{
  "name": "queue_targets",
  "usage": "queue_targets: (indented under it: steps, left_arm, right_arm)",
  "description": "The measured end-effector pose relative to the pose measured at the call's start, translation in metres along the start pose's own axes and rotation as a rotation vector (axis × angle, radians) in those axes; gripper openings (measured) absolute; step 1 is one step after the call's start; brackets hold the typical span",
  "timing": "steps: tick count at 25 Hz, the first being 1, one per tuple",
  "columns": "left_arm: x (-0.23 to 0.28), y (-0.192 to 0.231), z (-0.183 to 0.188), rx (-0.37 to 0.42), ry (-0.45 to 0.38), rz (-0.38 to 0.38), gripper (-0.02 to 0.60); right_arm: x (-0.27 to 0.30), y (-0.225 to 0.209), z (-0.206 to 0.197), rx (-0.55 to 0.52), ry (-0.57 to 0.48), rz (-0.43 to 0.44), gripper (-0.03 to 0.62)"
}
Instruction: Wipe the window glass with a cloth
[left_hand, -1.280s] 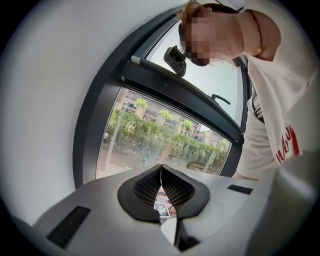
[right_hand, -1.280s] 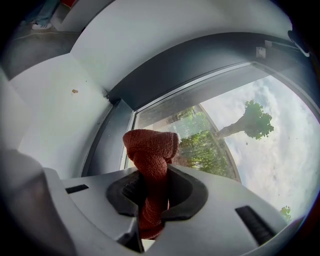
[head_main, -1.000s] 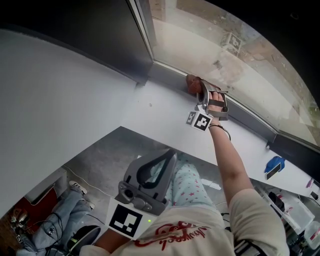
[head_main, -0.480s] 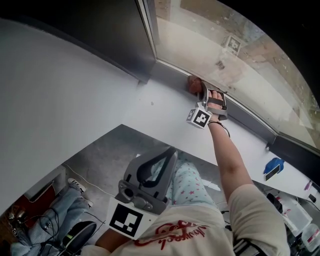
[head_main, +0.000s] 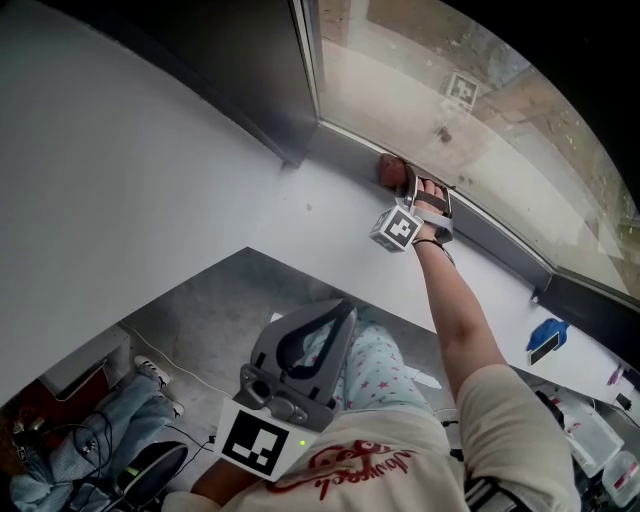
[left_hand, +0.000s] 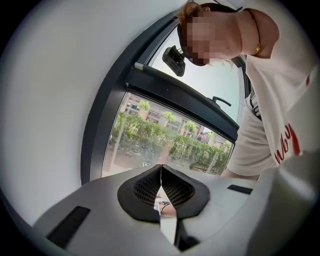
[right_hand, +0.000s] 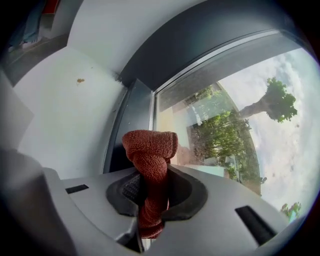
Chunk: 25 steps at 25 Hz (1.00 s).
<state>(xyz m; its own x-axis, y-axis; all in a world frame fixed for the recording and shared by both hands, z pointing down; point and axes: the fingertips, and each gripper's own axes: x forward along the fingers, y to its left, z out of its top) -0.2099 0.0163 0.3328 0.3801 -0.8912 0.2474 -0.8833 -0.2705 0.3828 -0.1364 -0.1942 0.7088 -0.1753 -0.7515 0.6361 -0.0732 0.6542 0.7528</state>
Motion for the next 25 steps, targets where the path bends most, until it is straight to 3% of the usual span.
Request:
queue_targets:
  steps: [4, 8, 11, 14, 18, 25]
  left_arm:
    - [-0.005, -0.004, 0.011, 0.002, -0.032, -0.008, 0.021]
    - [-0.016, -0.015, 0.026, 0.032, -0.063, -0.028, 0.021]
    - [-0.024, -0.023, 0.036, 0.056, -0.082, -0.030, 0.021]
    - [-0.030, -0.028, 0.041, 0.066, -0.103, -0.020, 0.021]
    - [-0.038, -0.034, 0.041, 0.062, -0.117, -0.013, 0.021]
    - [-0.051, -0.025, 0.032, 0.054, -0.112, 0.021, 0.021]
  right_arm:
    - [-0.055, -0.058, 0.024, 0.184, -0.132, -0.123, 0.072]
    - [-0.170, -0.175, 0.063, 0.330, -0.322, -0.344, 0.072]
    - [-0.272, -0.275, 0.099, 0.315, -0.503, -0.597, 0.072]
    - [-0.322, -0.330, 0.117, 0.298, -0.592, -0.767, 0.072]
    - [-0.339, -0.357, 0.130, 0.256, -0.604, -0.874, 0.072]
    - [-0.327, -0.371, 0.144, 0.235, -0.573, -0.887, 0.072]
